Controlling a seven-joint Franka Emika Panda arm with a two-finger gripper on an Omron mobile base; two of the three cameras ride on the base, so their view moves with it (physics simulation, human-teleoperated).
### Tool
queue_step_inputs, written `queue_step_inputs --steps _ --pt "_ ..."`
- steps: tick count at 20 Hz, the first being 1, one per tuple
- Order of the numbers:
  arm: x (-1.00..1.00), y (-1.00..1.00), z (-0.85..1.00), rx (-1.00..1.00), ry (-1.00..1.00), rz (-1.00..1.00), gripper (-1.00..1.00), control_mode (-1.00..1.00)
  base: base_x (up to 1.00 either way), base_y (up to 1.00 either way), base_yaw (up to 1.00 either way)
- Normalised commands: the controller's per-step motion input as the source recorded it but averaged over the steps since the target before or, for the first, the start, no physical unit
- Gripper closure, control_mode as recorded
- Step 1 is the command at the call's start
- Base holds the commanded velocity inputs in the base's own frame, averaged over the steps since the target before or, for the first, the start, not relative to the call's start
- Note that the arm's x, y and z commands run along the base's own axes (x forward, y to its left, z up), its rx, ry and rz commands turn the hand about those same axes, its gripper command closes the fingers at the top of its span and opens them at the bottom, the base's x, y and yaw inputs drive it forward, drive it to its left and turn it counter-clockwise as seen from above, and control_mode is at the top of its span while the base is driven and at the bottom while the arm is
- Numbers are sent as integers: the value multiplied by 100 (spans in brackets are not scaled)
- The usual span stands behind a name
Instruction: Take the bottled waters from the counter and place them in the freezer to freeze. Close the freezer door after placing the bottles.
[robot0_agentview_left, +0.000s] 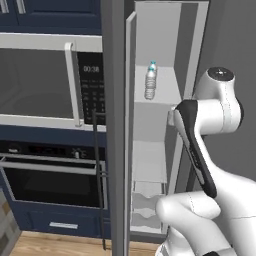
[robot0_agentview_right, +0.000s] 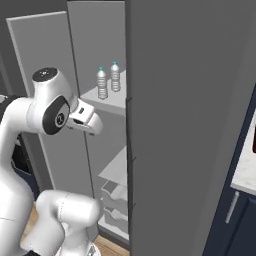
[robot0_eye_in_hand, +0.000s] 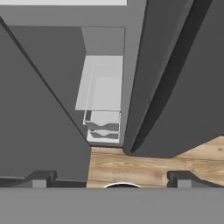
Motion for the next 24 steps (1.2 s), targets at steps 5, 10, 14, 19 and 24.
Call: queue_step_inputs --steps 5,10,14,19,24 --pt "0 0 0 0 0 0 -100 100 -73 0 -13" --pt "0 0 0 0 0 0 -100 100 -63 9 -20" --pt "0 0 0 0 0 0 -100 100 -38 9 -22" --pt "0 0 0 0 0 0 -100 100 -21 21 -21" --pt "0 0 0 0 0 0 -100 100 -27 37 -19"
